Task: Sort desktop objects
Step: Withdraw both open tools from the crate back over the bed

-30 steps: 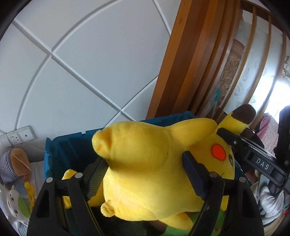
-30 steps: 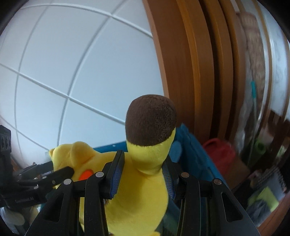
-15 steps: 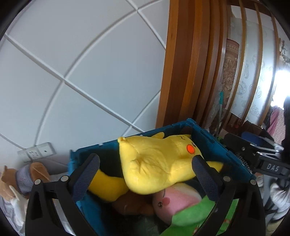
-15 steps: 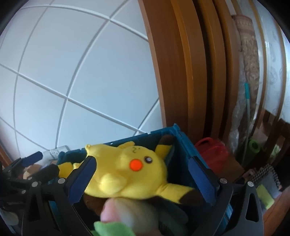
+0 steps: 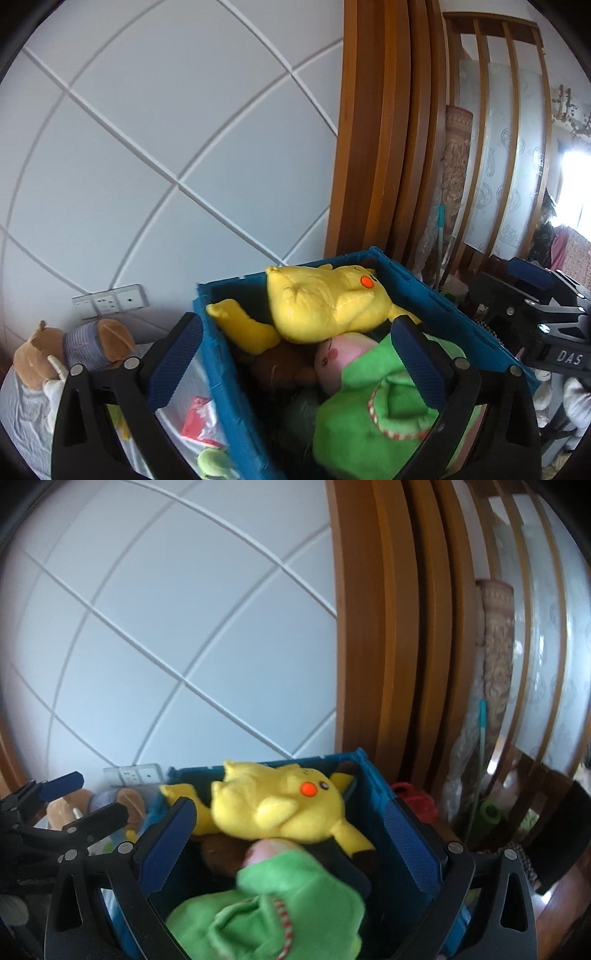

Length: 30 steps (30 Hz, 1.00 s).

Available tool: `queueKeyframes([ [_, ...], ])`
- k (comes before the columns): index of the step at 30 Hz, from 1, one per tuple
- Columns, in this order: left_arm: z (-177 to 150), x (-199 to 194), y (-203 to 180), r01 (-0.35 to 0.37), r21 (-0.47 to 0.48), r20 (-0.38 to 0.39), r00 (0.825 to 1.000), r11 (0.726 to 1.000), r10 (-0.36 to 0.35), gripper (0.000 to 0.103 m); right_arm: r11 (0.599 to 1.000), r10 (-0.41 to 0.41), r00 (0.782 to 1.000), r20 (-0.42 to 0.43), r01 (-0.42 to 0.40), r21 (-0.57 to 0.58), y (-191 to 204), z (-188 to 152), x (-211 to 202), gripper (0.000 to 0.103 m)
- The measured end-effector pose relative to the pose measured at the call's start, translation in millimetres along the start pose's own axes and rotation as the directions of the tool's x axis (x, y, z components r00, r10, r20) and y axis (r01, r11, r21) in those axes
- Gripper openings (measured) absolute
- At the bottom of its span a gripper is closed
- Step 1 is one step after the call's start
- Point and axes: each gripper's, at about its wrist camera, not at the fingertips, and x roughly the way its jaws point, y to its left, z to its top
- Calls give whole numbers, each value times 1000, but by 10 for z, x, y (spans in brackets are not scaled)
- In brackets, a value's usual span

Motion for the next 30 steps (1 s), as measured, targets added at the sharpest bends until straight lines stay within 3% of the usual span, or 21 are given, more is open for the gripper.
queueKeyframes([
  [7, -219, -632, 279, -40, 1, 55, 998, 999, 40, 103, 999, 48, 997, 63, -48, 0, 527, -95, -521, 103],
  [16, -551, -1216, 934, -126, -32, 79, 989, 992, 128, 103, 996, 87, 991, 106, -85, -17, 1437, -334, -860, 103],
  [24, -1030, -1588, 1722, -212, -72, 58, 975, 975, 216, 103, 984, 176, 982, 65, -176, -3, 2259, -688, -846, 103],
  [30, -1623, -1725, 2478, -281, -164, -21, 959, 946, 282, 103, 972, 234, 972, -15, -233, 31, 2795, -1120, -622, 103],
])
